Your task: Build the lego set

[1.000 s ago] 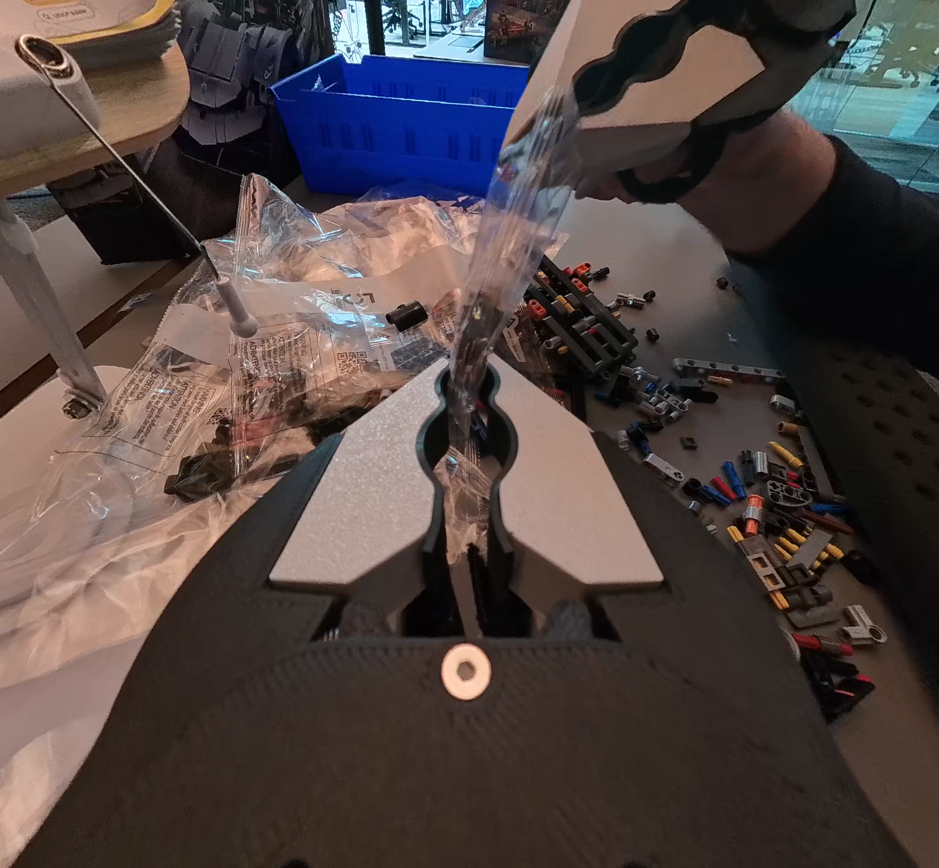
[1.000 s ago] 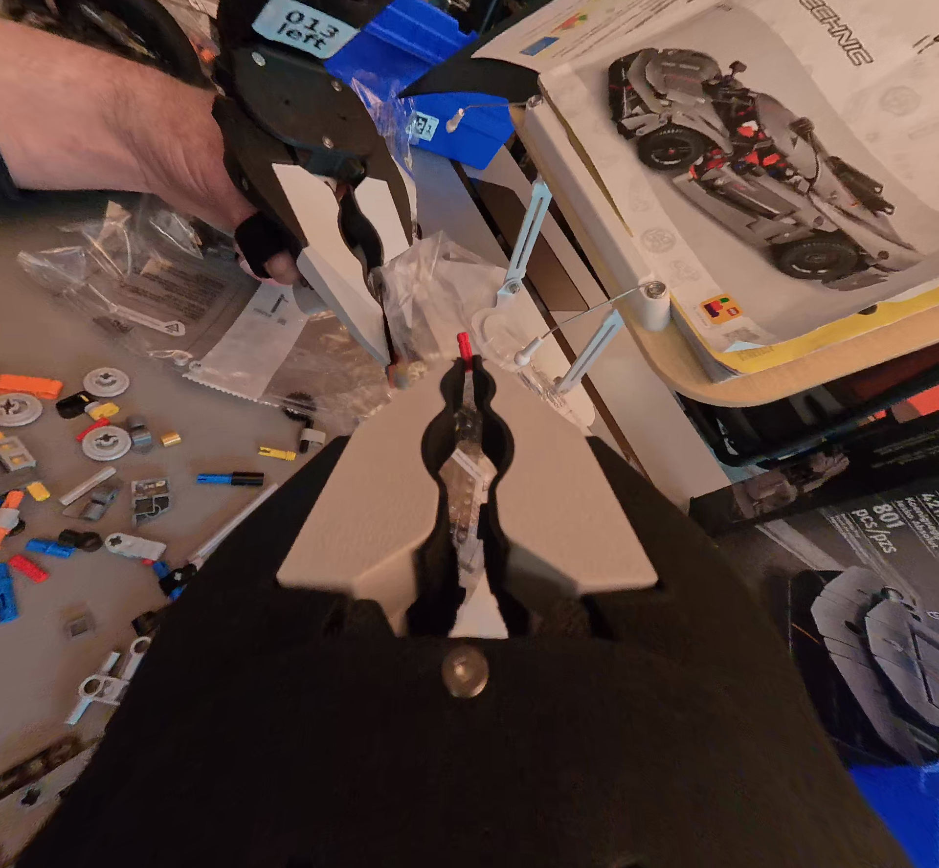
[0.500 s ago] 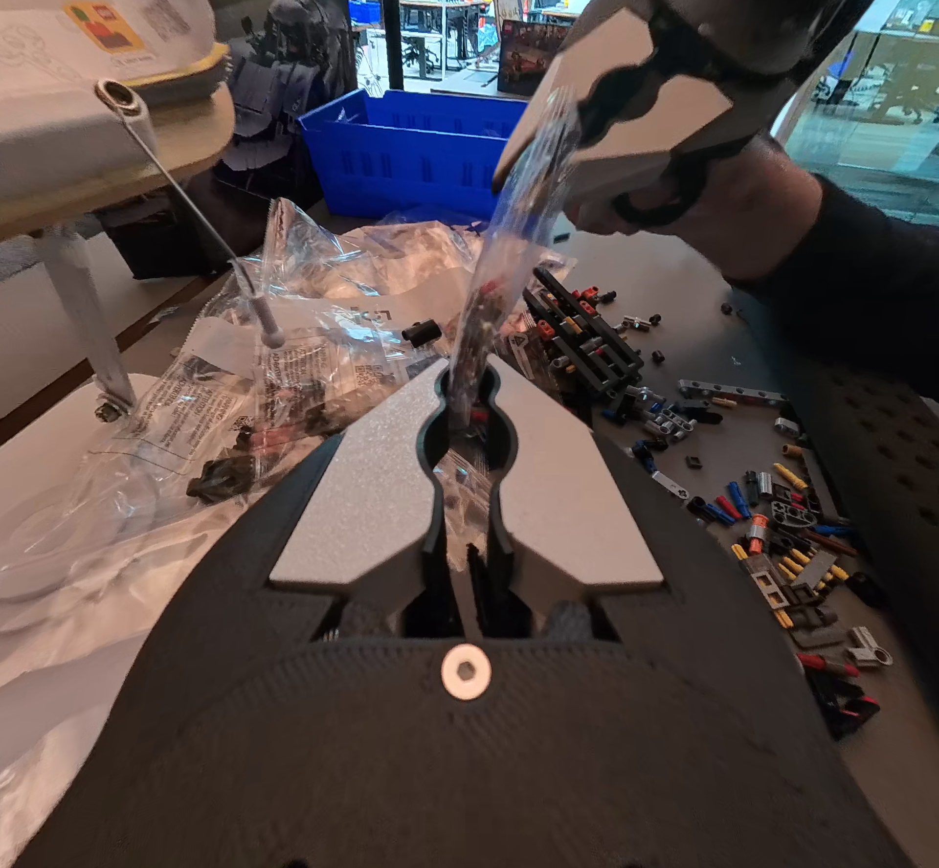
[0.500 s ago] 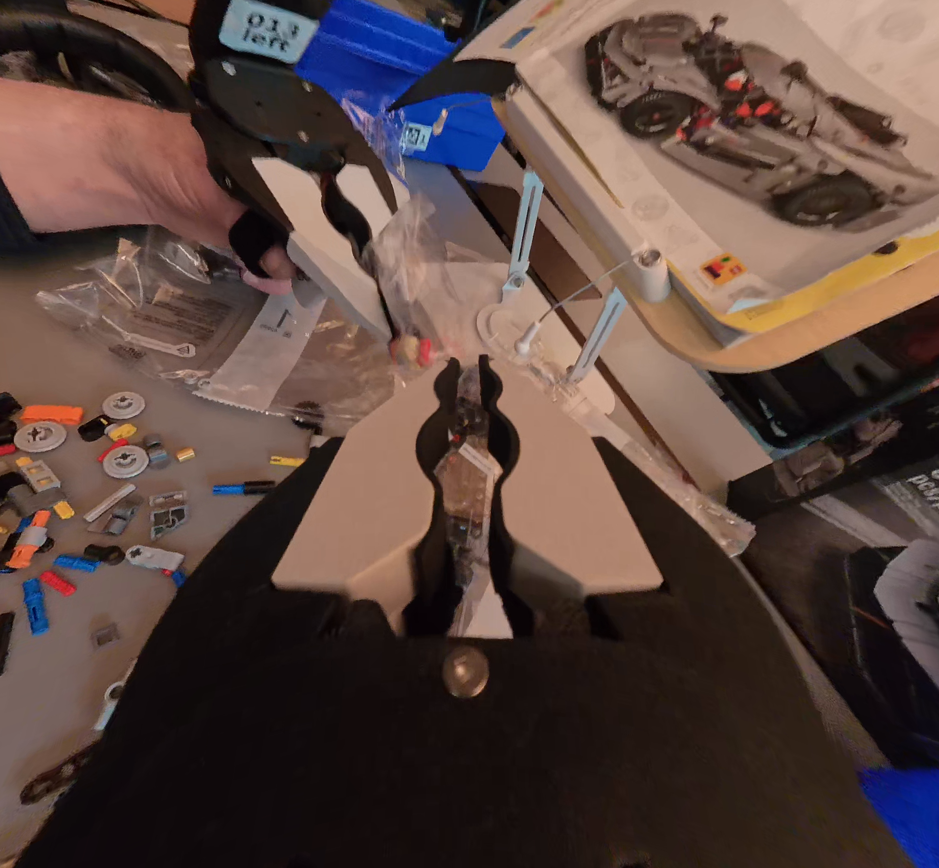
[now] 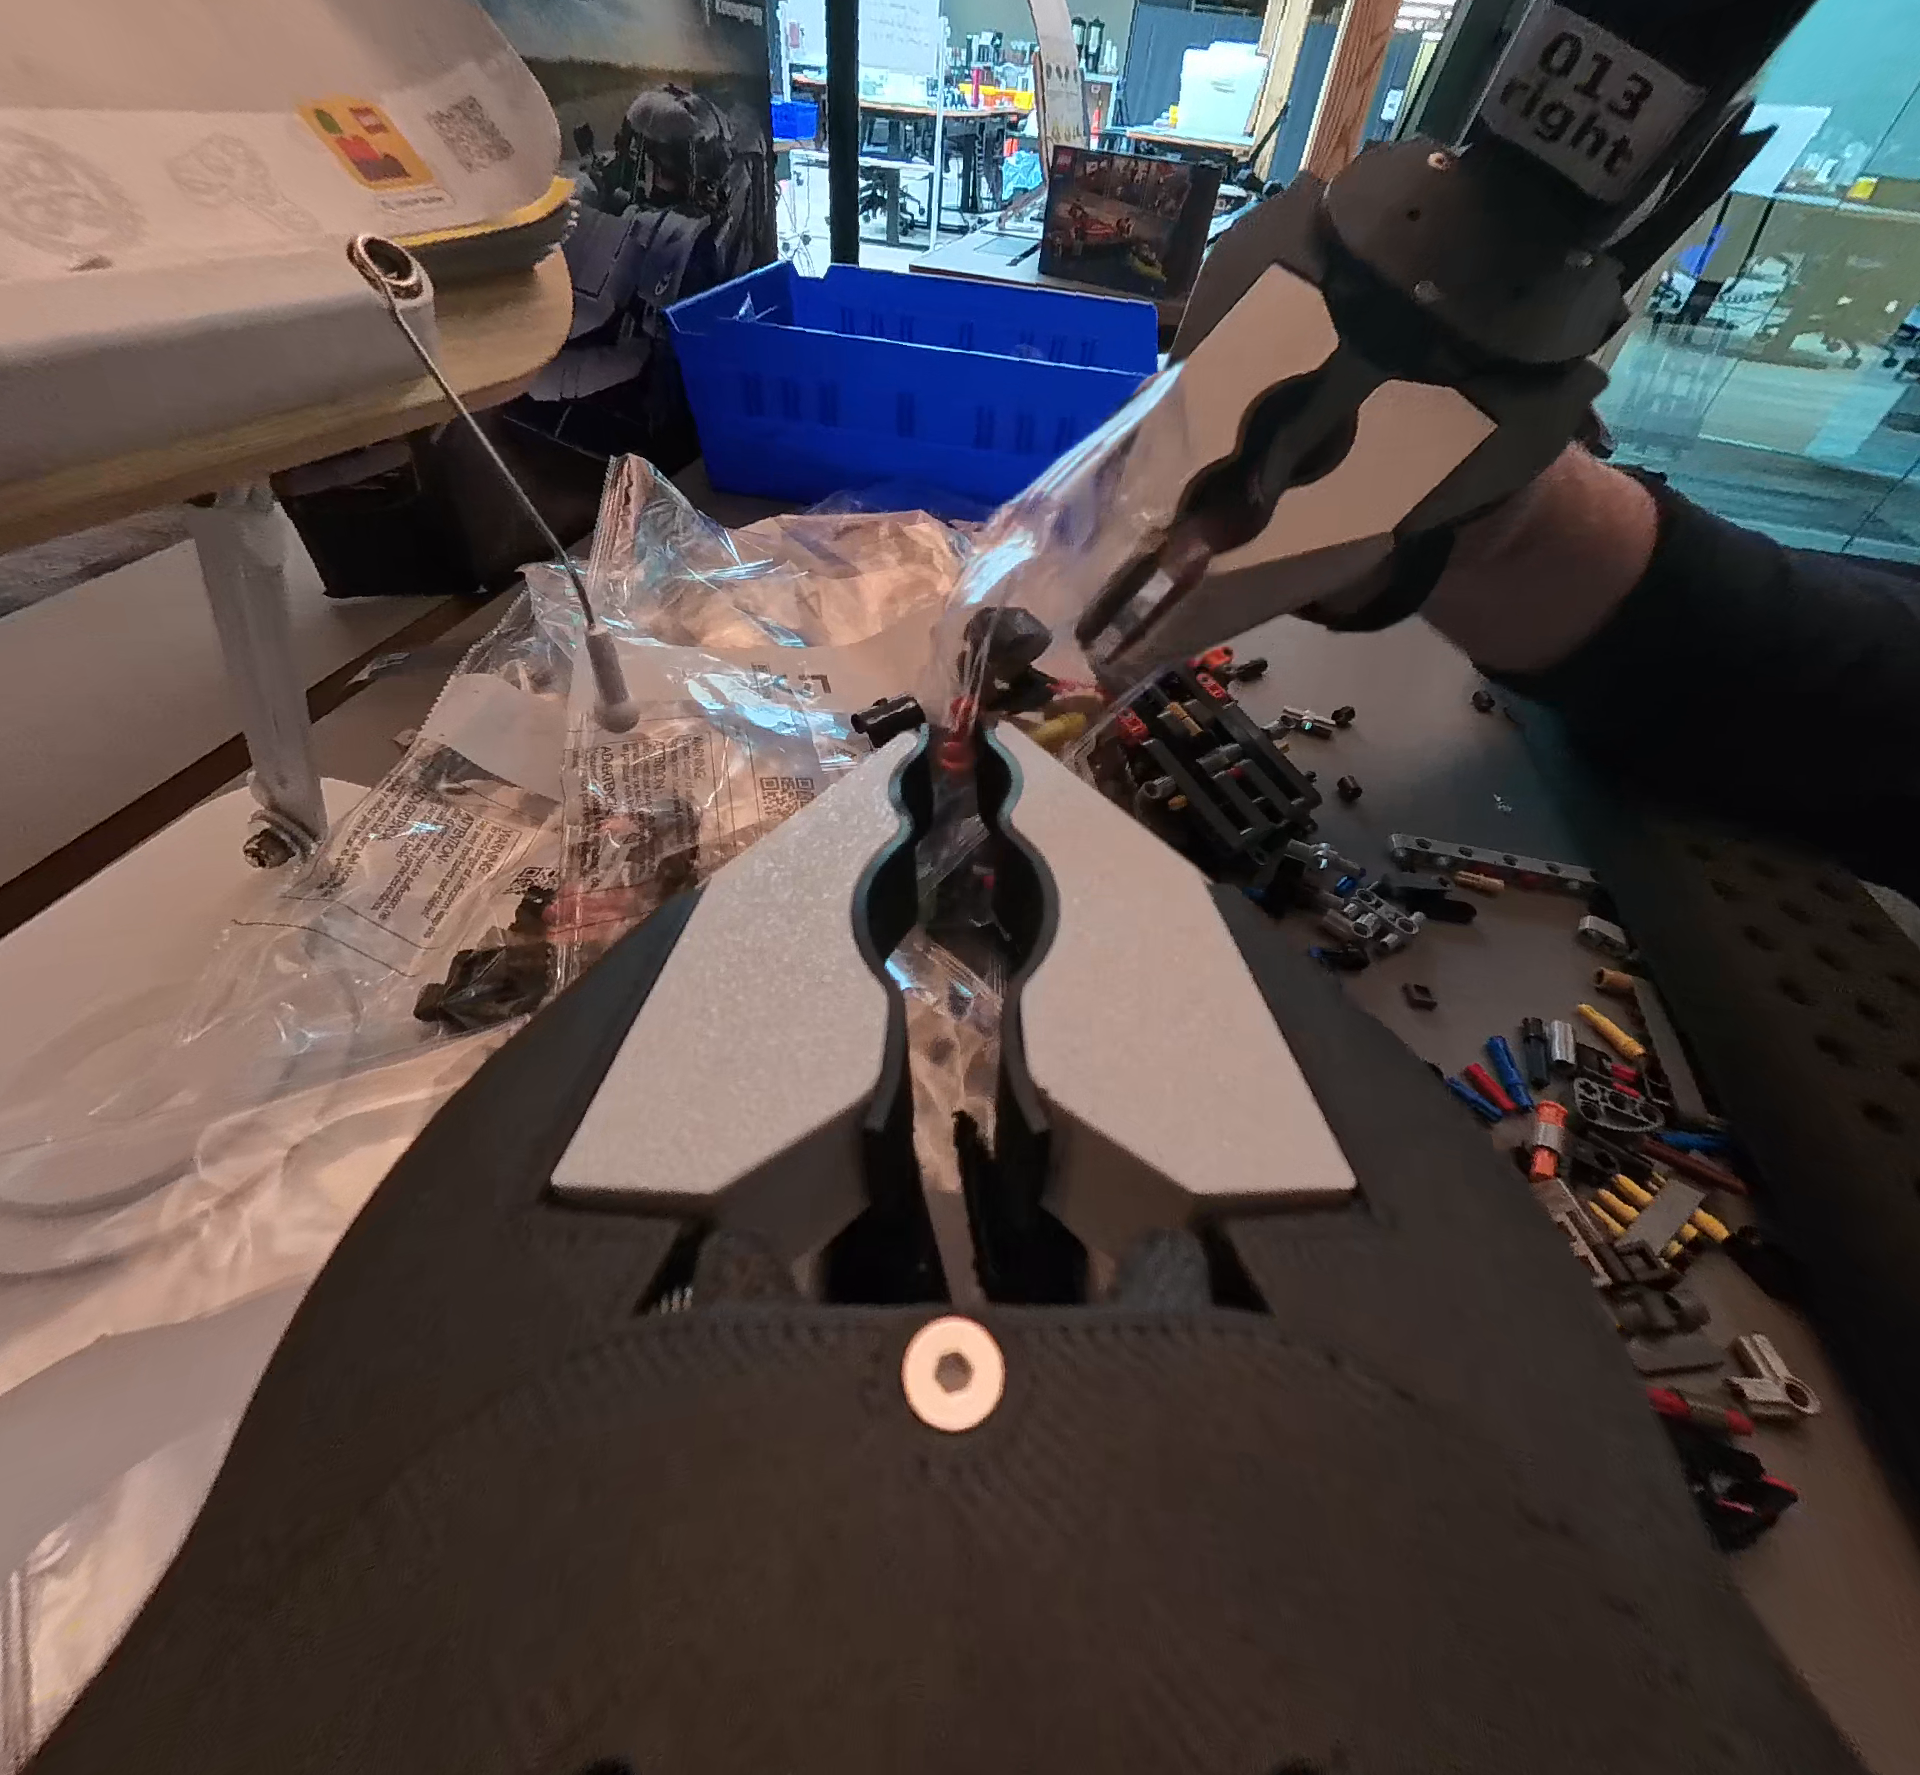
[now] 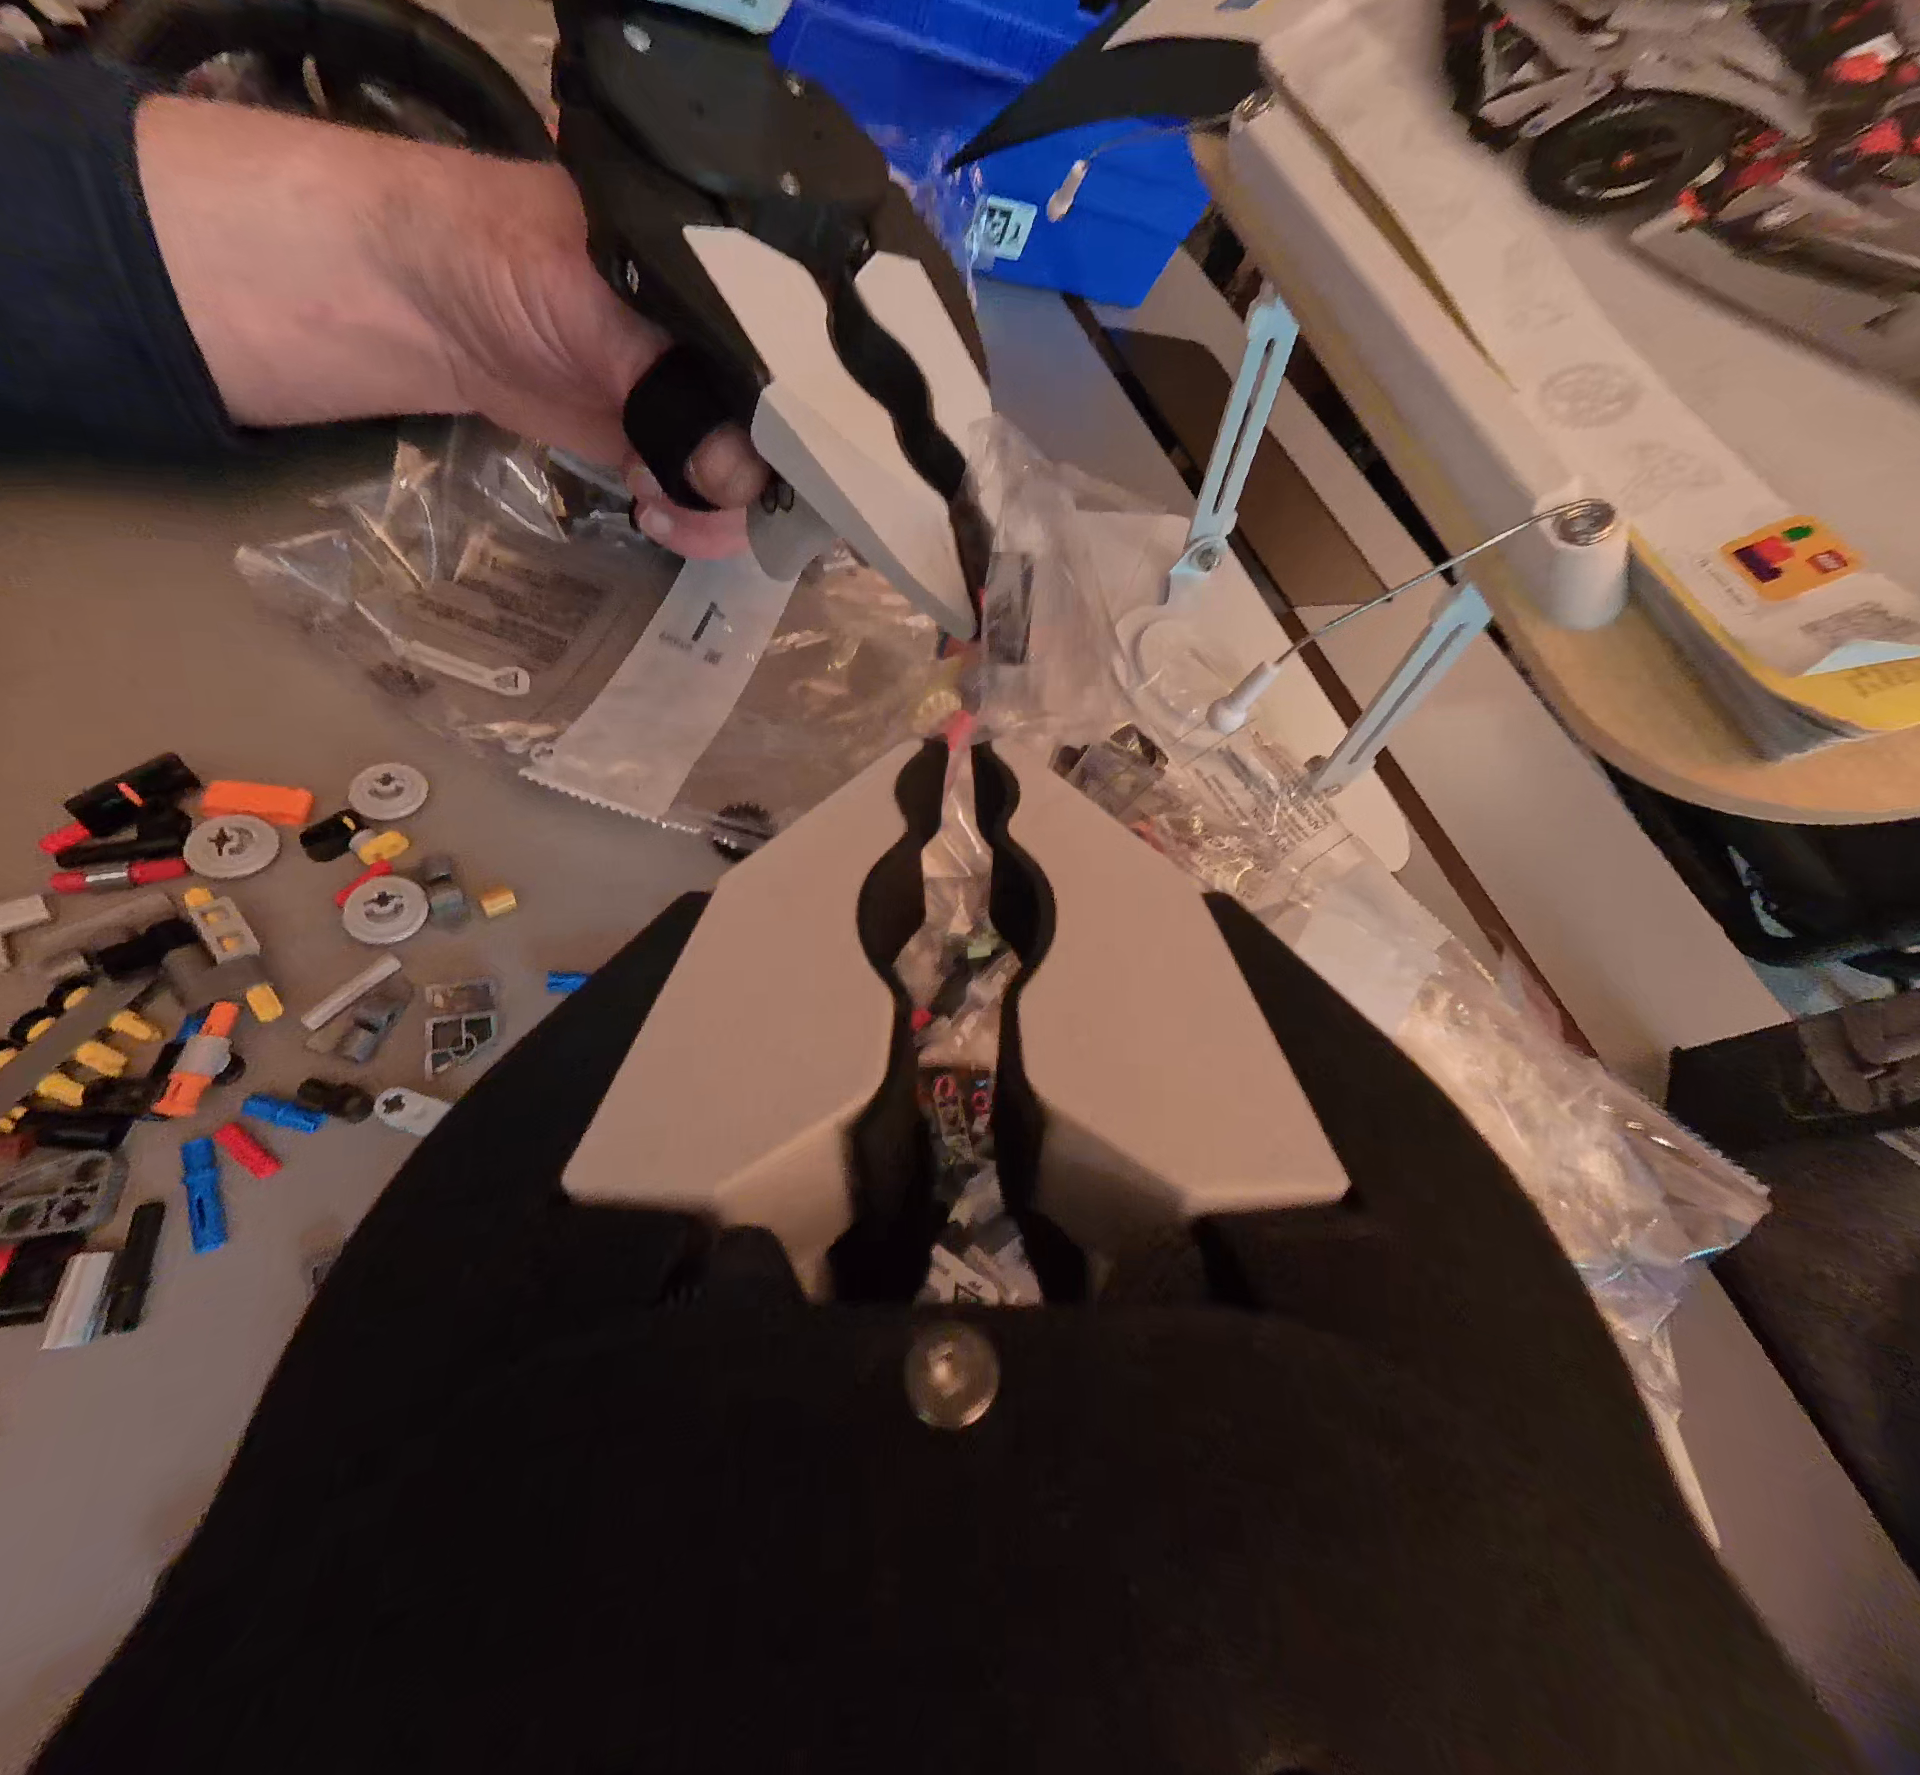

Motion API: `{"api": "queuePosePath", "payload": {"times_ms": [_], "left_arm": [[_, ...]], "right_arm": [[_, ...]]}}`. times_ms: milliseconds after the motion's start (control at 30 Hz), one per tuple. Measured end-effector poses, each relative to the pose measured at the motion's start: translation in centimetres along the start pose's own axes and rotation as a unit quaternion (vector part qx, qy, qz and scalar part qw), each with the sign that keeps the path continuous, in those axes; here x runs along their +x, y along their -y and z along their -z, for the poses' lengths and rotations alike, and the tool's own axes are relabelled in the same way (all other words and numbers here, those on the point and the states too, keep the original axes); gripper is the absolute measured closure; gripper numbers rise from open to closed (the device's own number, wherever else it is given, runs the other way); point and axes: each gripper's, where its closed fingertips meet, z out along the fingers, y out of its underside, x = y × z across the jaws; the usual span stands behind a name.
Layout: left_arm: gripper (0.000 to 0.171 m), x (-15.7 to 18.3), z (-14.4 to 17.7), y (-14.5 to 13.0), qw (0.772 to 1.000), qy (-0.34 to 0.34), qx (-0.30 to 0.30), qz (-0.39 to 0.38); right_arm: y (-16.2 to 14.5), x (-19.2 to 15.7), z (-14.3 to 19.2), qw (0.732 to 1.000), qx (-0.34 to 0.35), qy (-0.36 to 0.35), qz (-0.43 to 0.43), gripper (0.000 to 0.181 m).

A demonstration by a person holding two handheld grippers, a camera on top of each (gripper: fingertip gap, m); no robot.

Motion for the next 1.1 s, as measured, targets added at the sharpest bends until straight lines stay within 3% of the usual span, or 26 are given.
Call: {"api": "queuePosePath", "payload": {"times_ms": [167,600,900,1100], "left_arm": [[0.167,0.3,-0.3,-0.4,1.000,-0.008,-0.009,0.000],[0.167,1.3,-0.9,-1.0,0.999,-0.027,-0.025,-0.011],[0.167,0.8,-0.5,-0.2,1.000,-0.020,-0.003,0.000],[0.166,0.9,-0.2,0.6,0.999,-0.025,0.023,0.012]], "right_arm": [[1.4,-0.1,0.4,0.999,0.037,0.005,-0.020,0.177],[2.7,-0.2,0.4,0.998,0.058,-0.015,0.000,0.181],[4.6,2.0,2.9,0.990,0.123,-0.062,-0.022,0.181],[3.9,1.8,2.5,0.990,0.120,-0.020,-0.070,0.152]]}}
